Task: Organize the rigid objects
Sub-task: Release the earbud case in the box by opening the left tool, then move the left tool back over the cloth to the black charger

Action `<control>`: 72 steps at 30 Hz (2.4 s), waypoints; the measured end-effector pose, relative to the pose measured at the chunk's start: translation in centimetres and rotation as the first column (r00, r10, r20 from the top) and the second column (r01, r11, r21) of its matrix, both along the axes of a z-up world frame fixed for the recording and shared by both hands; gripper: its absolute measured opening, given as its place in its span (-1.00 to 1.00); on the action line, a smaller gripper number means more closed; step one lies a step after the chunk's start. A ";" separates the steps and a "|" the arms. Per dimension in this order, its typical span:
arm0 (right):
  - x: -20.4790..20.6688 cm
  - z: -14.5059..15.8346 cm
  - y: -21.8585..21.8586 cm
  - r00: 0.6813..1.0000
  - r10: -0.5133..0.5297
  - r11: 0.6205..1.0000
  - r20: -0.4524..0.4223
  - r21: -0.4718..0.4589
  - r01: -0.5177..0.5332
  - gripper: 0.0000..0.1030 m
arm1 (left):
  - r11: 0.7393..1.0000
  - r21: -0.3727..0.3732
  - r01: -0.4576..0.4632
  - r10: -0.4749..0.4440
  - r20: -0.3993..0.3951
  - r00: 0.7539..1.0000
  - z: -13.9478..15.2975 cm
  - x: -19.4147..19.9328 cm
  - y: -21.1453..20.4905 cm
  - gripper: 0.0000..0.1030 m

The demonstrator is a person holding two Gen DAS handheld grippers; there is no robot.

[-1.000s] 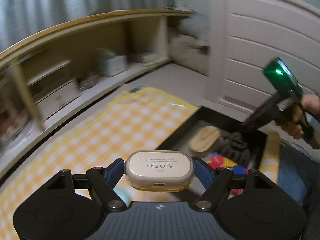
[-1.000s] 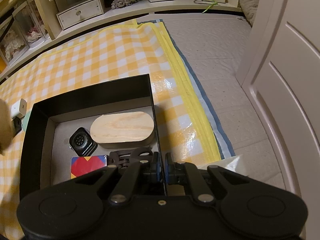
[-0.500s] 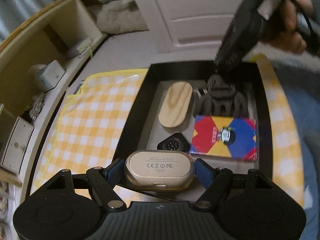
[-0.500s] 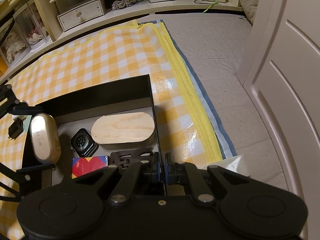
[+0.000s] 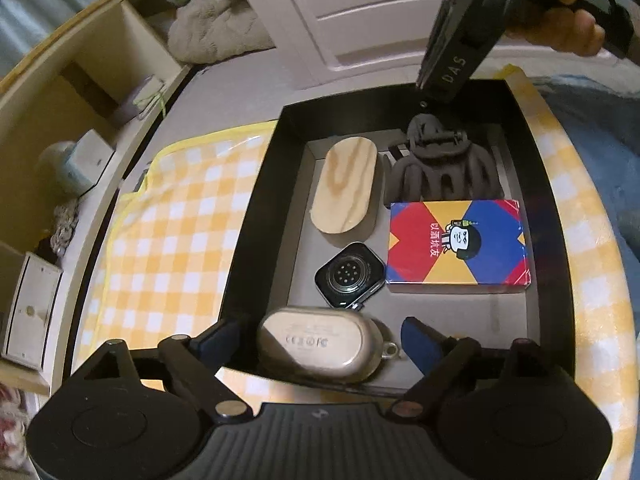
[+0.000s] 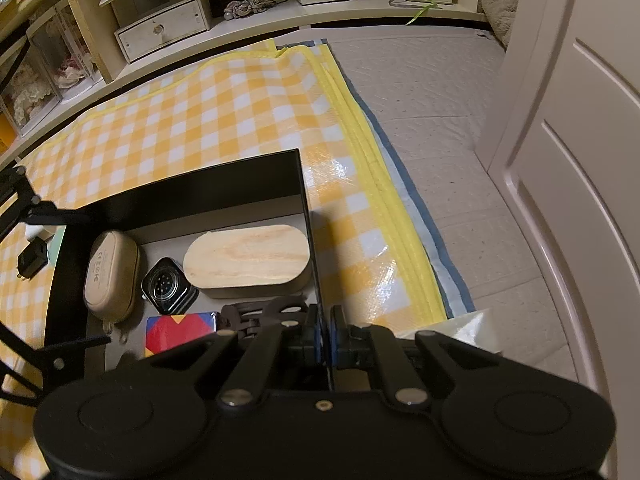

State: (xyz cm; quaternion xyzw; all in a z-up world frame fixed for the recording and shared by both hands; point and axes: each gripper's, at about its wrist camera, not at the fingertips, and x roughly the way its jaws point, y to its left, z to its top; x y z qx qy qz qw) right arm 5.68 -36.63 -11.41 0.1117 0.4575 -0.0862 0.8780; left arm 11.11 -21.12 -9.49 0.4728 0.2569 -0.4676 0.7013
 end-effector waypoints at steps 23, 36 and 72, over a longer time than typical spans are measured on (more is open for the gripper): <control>0.0 0.0 0.1 1.000 -0.003 1.000 -0.002 0.001 0.003 -0.88 | 0.774 -0.362 -0.519 0.352 -0.435 0.829 7.1 -5.5 4.7 1.00; -0.1 -0.2 0.1 1.000 -0.006 1.000 -0.007 -0.008 0.006 -0.88 | 0.636 -0.398 -0.661 0.436 -0.521 0.734 8.3 -8.6 6.4 1.00; -0.1 0.2 0.3 1.000 -0.004 1.000 -0.022 -0.031 0.004 -0.85 | 0.106 -0.399 -0.911 0.784 -0.530 0.324 2.7 0.7 16.5 1.00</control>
